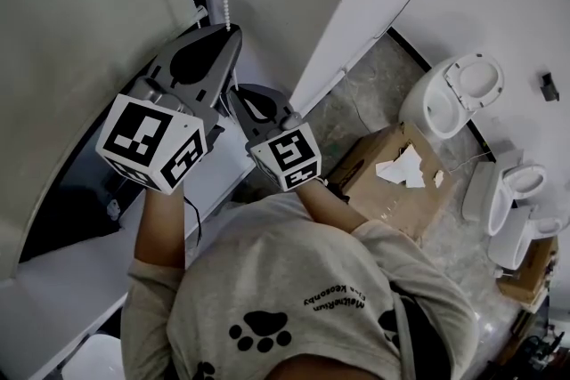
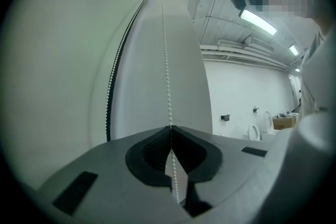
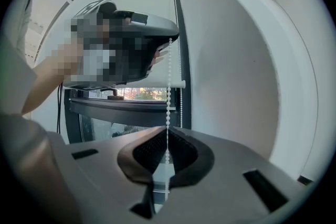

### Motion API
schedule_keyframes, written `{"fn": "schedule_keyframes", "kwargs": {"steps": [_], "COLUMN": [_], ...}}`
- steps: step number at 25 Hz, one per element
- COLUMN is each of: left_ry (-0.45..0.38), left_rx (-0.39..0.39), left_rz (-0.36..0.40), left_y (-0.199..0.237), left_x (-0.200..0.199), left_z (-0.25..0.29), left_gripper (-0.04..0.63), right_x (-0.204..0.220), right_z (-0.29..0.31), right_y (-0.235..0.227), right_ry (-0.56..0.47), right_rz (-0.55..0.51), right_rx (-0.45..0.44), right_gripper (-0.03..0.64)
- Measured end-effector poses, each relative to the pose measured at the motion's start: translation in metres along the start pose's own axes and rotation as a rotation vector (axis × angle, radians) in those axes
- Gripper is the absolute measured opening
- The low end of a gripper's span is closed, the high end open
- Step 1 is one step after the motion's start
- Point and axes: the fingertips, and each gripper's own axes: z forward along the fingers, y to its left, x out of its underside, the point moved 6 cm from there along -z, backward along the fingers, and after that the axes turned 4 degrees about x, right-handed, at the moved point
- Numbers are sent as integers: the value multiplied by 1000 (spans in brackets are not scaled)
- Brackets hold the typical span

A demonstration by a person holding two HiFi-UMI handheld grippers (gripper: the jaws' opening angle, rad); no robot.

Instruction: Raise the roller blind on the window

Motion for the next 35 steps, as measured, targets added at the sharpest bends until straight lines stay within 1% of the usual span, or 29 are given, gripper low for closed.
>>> {"fn": "schedule_keyframes", "kwargs": {"steps": [4, 9, 17, 24, 31, 35], "left_ry": [3, 25, 43, 78, 108, 129], "left_rx": [-5, -16, -34, -45, -43, -46], "left_rz": [-21, -55, -114, -168, -186, -195], "left_y": [0, -3, -6, -9, -13, -14], "left_x": [8, 37, 73, 116, 143, 158], "left_z": [-1, -2, -8, -11, -11, -11], "left_gripper": [11, 11, 11, 11, 11, 11], "right_x": [8, 35, 70, 109, 136, 150], "right_z": [2, 1, 2, 3, 4, 5], "right_y": [0, 2, 9, 13, 12, 13], "right_ry": [7, 29, 66, 152, 198, 230], "right_rz": [3, -31, -33, -19, 6, 0], "right_rx": [-2, 19, 15, -2, -12, -22], "right_gripper": [12, 12, 12, 12, 12, 12]}}
